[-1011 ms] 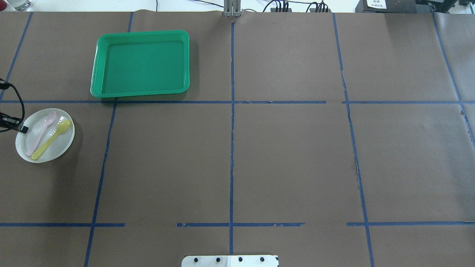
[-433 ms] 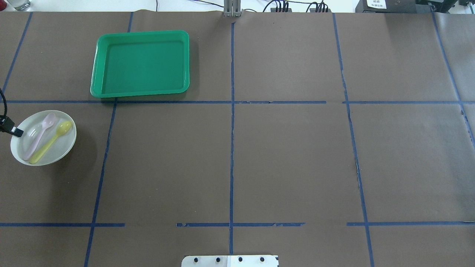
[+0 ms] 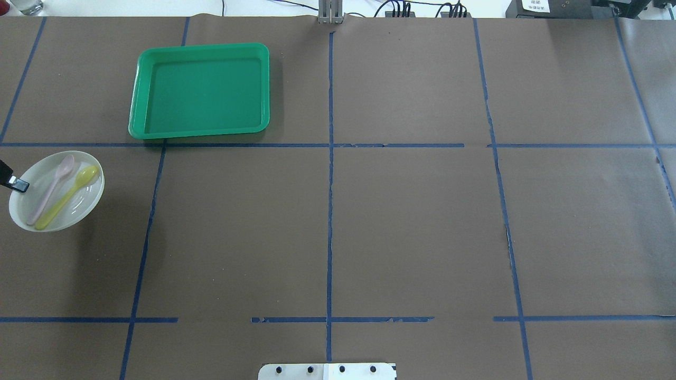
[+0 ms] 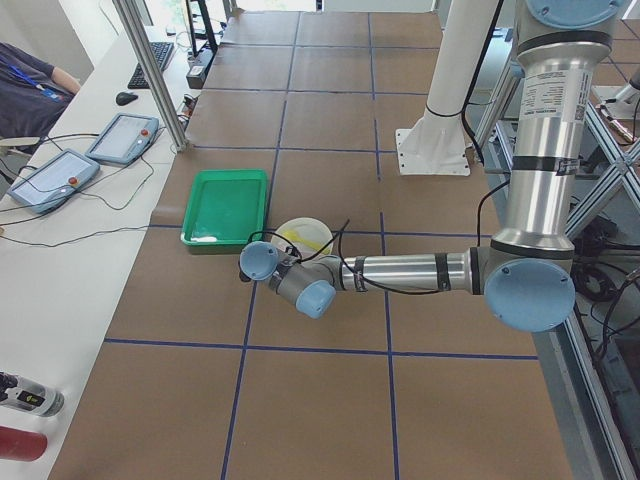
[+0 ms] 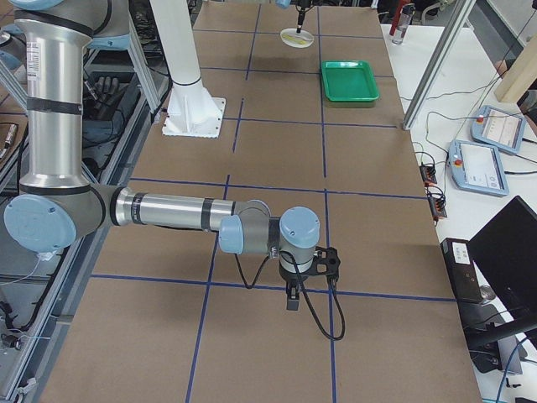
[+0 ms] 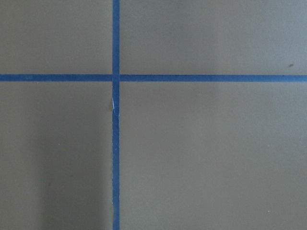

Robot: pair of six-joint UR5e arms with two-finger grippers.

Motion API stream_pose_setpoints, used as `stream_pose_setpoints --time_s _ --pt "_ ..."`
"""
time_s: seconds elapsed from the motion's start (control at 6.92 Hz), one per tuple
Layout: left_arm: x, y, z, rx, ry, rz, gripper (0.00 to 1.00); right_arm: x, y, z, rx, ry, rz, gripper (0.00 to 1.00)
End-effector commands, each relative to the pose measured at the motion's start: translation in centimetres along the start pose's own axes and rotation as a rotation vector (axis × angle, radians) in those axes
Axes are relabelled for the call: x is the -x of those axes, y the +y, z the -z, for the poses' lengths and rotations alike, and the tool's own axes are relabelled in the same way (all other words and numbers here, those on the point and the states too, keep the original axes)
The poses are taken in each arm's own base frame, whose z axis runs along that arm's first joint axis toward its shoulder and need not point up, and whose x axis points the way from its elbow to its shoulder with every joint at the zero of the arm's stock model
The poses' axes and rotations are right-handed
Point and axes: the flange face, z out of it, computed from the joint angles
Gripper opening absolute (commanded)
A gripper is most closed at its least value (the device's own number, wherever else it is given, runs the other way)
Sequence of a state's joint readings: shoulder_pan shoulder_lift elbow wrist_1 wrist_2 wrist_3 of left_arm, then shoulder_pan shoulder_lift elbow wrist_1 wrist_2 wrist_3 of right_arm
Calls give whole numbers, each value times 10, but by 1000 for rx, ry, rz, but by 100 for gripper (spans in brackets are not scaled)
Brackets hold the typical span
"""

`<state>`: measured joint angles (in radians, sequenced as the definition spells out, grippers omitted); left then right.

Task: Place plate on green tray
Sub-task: 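Lift the plate with the left gripper and carry it over the green tray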

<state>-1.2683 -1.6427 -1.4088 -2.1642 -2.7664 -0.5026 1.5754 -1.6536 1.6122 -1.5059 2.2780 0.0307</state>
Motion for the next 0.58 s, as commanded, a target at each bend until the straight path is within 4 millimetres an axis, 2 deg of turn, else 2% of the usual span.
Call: stream_pose_setpoints --time_s 0.0,0.14,0.29,0.43 --pt "-67 -62 18 -92 -58 99 0 0 0 0 0 0 0 100" --pt "-103 -94 1 -132 -97 202 0 0 0 0 0 0 0 100" --pt "-142 -113 -54 -98 -116 290 0 0 0 0 -1 0 1 100" --pt "-153 -143 -61 -147 -136 378 0 0 0 0 -1 0 2 100"
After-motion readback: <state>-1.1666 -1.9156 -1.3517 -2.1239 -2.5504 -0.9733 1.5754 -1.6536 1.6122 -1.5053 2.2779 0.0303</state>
